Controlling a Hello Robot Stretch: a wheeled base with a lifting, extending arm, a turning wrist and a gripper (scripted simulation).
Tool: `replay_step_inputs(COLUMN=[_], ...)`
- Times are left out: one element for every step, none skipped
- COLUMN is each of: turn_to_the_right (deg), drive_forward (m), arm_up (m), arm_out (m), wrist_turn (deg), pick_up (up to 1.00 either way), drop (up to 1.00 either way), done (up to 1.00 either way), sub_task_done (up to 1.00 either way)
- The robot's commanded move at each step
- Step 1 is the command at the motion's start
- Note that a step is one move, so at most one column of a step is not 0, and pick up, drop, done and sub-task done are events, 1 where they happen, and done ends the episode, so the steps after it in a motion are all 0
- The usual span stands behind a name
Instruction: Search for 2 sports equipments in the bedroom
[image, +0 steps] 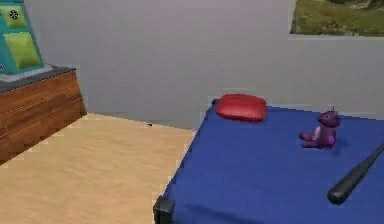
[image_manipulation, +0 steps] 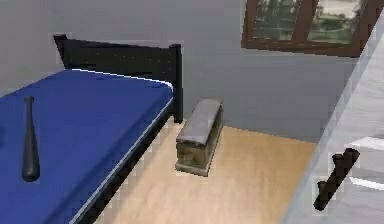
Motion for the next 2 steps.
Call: replay_step_inputs(turn_to_the_right=[-45.0,-9.0], drive_forward=[0.0,0.0], arm_up=[0.0,0.0], arm_out=[0.0,0.0], wrist_turn=[0.0,0.0], pick_up=[0.0,0.0], drop=[0.0,0.0], done=[0.0,0.0], sub_task_done=[0.0,0.0])
